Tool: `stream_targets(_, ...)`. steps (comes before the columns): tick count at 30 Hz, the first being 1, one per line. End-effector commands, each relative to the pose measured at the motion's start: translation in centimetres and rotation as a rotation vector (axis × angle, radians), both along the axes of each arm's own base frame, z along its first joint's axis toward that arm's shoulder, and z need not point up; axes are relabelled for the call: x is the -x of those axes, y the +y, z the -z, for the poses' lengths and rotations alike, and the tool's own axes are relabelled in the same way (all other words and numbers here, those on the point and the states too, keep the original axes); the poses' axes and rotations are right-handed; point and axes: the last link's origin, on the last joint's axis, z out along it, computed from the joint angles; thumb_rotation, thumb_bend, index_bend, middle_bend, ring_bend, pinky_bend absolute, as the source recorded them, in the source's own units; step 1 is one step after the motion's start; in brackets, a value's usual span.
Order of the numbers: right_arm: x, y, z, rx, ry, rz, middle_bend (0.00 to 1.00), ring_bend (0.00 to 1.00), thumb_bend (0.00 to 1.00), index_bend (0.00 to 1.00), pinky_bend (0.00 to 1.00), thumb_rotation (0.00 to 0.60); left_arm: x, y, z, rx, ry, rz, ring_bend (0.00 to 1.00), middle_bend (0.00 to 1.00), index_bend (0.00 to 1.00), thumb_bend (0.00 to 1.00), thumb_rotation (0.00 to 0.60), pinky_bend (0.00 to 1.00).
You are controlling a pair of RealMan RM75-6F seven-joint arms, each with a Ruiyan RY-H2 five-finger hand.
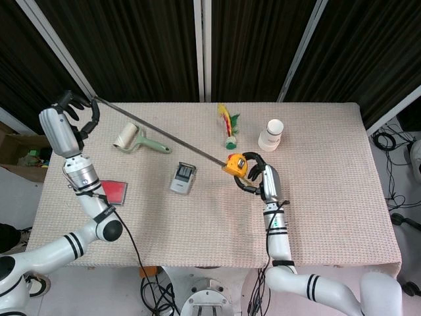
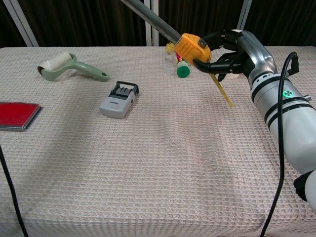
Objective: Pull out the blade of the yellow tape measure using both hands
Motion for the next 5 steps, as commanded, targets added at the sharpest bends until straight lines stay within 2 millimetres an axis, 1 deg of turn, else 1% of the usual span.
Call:
stream_targets(1,0.33,0.25,-0.15,0.005,0.012,-0.003,0.69,0.6,0.39,0.83,0.67,0.6,0.32,-0.08,-0.35,-0.007,-0.007,-0.005,0.63,0.63,0.67,0.44,0.6,0.76)
stream_targets(5,1.09,0.63,-0.45,0.011,0.021,0.003,0.69,0.61,0.39,0.83,0.67,0.6,0.9,-0.23,-0.74,-0.015,-0.017,-0.013,0.63,0.63,0.67,0.44,0.6,0.76)
